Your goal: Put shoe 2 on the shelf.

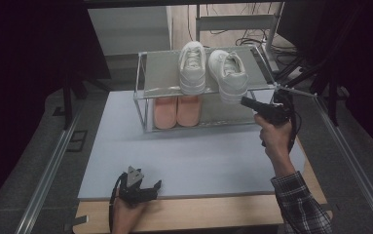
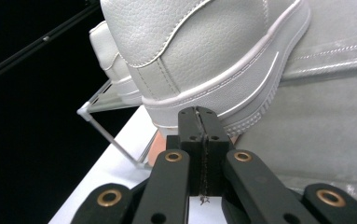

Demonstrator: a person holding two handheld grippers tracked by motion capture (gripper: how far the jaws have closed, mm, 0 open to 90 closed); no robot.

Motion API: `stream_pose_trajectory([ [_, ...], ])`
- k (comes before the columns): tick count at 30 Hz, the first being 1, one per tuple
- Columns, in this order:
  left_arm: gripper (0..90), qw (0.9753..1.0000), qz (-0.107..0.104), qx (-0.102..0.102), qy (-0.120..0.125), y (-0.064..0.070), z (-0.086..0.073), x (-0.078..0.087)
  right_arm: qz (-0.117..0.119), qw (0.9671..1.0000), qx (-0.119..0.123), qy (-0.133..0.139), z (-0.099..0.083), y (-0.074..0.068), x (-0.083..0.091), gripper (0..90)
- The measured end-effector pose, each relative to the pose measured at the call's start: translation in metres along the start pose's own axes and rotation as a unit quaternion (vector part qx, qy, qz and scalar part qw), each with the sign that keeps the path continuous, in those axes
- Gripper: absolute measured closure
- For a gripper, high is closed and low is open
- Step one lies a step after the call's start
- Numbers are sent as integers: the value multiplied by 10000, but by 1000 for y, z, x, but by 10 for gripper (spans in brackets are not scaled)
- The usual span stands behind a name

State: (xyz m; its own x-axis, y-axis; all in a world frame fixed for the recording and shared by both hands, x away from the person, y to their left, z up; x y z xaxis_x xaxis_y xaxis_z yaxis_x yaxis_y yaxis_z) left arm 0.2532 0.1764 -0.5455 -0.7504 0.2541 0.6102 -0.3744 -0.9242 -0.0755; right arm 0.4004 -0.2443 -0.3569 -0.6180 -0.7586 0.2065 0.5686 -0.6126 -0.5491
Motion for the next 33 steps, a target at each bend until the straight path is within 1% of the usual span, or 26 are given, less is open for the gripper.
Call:
stream_pose_trajectory([
  [2,110,10000,-2,1,1,0,0,0,-56,10000,-54,16,3,2,-2,896],
  [5,109,10000,-1,0,0,0,0,0,-170,9998,-65,52,6,7,-3,896],
  [7,109,10000,-1,-2,0,0,0,0,-139,9997,-168,94,7,10,-3,896],
  [8,109,10000,-1,1,0,0,0,0,-127,9997,-173,113,7,10,-4,896],
  [12,110,10000,2,-4,-7,0,0,0,-121,9998,-111,57,6,5,-11,896],
  [17,109,10000,1,2,-5,0,0,0,57,10000,-61,-44,2,-3,-27,896],
  [19,110,10000,1,1,-7,0,0,0,60,10000,-47,-60,2,-5,-31,896],
  [21,110,10000,0,1,-5,0,0,0,-12,10000,67,-43,3,-5,-32,897],
  [23,110,10000,-1,0,-6,0,0,0,-214,9997,112,-25,4,-5,-31,897],
  [24,109,10000,0,1,-5,0,0,0,-359,9993,123,60,5,-3,-30,897],
  [25,109,10000,1,0,-3,0,0,0,-459,9989,80,99,7,0,-28,897],
  [26,109,10000,-1,-1,-5,0,0,0,-487,9987,5,148,9,4,-26,897],
  [28,109,10000,-1,1,-5,0,0,0,-448,9986,-181,205,12,11,-22,897],
  [29,109,10000,-2,0,-5,0,0,0,-344,9988,-253,222,11,13,-21,897],
  [30,109,10000,-2,0,-6,0,0,0,-284,9991,-230,208,10,13,-21,897],
  [31,109,10000,-2,2,-5,0,0,0,-212,9995,-193,125,8,11,-23,896],
  [33,109,10000,-1,2,-5,0,0,0,-108,9998,-143,51,5,7,-24,897],
])
Point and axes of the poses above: each handheld gripper's, and its own axes: x roughly backward along the jaws, z roughly out of its top, y roughly to its right, the point moved 1 cm from there along -x, roughly forward along the jaws, and after that the axes turned 9 degrees about z, right-handed, at the moved point
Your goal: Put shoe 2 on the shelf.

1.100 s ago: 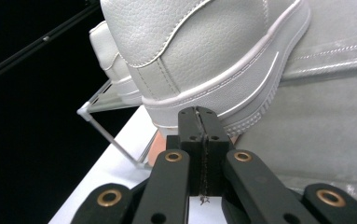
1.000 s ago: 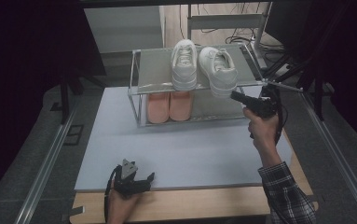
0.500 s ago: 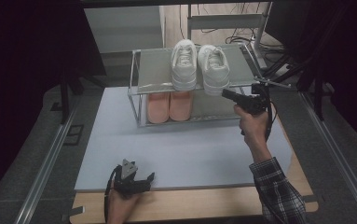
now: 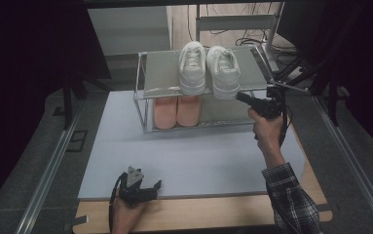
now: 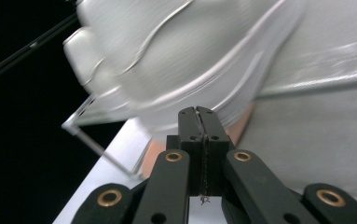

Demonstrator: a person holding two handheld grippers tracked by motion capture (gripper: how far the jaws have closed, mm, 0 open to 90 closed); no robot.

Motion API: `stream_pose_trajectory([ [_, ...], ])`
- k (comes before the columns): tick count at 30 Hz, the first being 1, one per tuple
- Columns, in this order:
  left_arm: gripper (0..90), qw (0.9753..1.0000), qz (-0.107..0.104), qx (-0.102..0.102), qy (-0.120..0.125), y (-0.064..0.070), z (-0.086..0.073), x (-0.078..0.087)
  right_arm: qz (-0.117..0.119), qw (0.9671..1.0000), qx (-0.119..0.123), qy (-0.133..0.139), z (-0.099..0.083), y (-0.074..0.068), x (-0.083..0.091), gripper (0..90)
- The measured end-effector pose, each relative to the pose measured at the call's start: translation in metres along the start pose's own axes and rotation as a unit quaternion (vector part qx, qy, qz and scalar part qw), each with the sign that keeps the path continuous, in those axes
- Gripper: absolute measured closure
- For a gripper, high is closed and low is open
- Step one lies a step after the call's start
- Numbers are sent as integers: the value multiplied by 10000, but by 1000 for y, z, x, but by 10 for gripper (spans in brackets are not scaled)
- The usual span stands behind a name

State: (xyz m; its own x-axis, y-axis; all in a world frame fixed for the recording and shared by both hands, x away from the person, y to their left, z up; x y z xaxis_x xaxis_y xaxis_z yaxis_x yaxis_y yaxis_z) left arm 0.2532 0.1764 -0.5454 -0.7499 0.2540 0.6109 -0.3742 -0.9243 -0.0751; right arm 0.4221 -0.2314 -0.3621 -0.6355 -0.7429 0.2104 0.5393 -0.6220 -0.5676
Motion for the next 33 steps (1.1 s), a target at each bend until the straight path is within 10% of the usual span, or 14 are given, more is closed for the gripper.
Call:
stream_pose_trajectory([
  [8,109,10000,0,0,0,0,0,0,225,9993,160,-247,-10,-14,-14,896],
  [20,109,10000,0,0,2,0,0,0,-183,9993,317,33,-1,-9,-4,897],
  [33,109,10000,0,0,0,0,0,0,183,9995,136,-209,-9,-3,-5,896],
])
Point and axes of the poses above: each handheld gripper's, and its own axes: x roughly backward along the jaws, z roughly out of its top, y roughly to its right, the point moved 1 cm from there along -x, roughly forward along the jaws, and after that the axes turned 9 degrees about z, right-handed, at the moved point
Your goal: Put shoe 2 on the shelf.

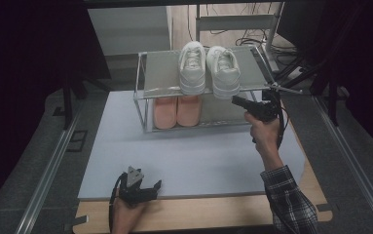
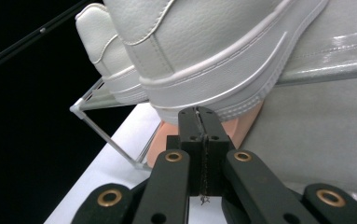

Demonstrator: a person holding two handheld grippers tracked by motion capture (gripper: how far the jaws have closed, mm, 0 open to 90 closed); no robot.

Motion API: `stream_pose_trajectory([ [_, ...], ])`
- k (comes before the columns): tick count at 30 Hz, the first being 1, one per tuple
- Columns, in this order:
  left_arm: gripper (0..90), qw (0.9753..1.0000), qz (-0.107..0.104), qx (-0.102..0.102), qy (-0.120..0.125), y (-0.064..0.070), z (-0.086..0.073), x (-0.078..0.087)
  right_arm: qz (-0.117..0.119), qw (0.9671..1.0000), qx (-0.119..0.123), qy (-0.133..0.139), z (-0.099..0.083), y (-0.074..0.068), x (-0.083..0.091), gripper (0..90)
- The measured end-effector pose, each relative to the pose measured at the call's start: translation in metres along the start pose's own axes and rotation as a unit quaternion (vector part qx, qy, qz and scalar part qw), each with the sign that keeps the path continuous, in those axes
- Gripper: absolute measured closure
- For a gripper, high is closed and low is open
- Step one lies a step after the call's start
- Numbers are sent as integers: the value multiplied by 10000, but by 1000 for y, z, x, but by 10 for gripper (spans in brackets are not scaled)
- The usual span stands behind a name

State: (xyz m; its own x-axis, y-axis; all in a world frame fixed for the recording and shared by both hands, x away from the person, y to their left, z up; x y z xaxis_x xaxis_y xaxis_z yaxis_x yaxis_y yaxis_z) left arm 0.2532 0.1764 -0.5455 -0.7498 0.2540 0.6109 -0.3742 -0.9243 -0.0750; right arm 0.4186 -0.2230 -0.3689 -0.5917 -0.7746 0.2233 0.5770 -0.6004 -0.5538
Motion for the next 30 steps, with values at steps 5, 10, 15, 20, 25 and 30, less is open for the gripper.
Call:
stream_pose_trajectory([
  [5,109,10000,0,0,0,0,0,0,57,9998,141,-157,-4,-5,-8,896],
  [10,109,10000,-1,1,0,0,0,0,54,9996,195,-176,-4,-6,-12,897],
  [15,109,10000,2,2,1,0,0,0,-168,9990,379,-148,-3,-8,-13,898],
  [20,109,10000,0,0,1,0,0,0,-262,9993,265,-30,-1,1,-8,898],
  [25,109,10000,2,-1,-1,0,0,0,-260,9993,260,-38,1,2,-10,897],
  [30,109,10000,0,-2,-2,0,0,0,-131,9995,247,-122,-1,-6,-26,897],
])
Point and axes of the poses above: each handheld gripper's, and its own axes: x roughly backward along the jaws, z roughly out of its top, y roughly to its right, the point moved 1 cm from there along -x, roughly forward along the jaws, and after that the axes turned 9 degrees about z, right-handed, at the moved point
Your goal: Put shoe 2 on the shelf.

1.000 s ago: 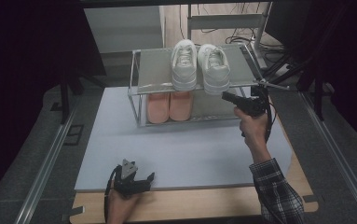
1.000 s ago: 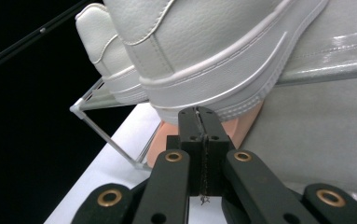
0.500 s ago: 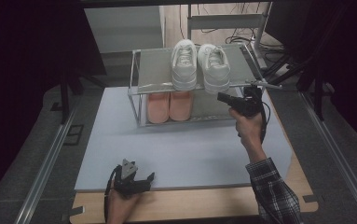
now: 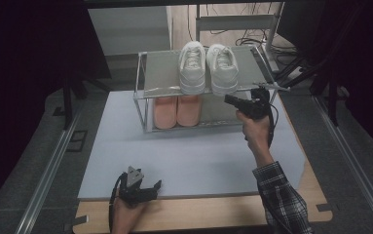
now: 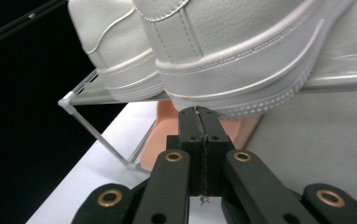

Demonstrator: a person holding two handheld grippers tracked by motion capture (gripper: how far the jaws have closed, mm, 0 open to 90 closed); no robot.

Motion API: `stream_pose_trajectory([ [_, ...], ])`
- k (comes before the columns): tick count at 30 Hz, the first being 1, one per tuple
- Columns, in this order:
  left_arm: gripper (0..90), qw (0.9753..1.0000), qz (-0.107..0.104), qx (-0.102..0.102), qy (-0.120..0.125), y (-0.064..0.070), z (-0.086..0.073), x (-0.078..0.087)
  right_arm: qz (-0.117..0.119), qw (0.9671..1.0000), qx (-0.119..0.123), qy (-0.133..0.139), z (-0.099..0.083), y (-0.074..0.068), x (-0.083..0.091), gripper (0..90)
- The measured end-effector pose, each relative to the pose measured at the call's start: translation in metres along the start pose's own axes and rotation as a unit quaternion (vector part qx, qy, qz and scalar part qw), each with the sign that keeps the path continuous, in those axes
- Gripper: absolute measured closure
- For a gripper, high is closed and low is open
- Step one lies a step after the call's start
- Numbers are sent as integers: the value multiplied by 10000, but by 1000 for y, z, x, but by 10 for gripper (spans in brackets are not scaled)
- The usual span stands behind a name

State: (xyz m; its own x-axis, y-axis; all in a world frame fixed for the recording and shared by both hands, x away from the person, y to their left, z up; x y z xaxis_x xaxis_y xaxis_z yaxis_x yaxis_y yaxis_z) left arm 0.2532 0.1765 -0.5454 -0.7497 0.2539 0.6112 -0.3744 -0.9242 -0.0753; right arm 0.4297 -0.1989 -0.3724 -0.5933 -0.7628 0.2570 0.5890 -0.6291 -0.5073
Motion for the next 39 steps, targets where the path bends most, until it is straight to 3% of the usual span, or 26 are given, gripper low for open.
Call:
stream_pose_trajectory([
  [4,109,10000,0,0,1,0,0,0,5,10000,55,-71,1,-2,-2,897],
  [7,109,10000,0,2,1,0,0,0,26,9999,-12,107,4,1,10,897],
  [11,110,10000,0,0,0,0,0,0,-255,9993,-99,242,12,12,20,897],
  [15,109,10000,-1,0,0,0,0,0,-446,9986,-158,218,13,22,13,897],
  [35,109,10000,1,-3,-1,0,0,0,-462,9983,-236,276,13,21,8,898],
  [39,109,10000,1,-2,-1,0,0,0,-372,9988,-223,234,12,16,3,897],
])
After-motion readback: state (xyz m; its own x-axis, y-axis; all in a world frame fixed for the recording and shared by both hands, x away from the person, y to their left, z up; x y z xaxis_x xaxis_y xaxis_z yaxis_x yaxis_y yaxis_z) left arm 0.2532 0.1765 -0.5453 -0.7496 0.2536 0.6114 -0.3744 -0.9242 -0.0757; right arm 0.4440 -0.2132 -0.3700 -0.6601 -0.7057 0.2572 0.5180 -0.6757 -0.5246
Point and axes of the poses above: each handheld gripper's, and its own axes: x roughly backward along the jaws, z roughly out of its top, y roughly to its right, the point moved 1 cm from there along -x, roughly forward along the jaws, and after that the axes turned 9 degrees about z, right-handed, at the moved point
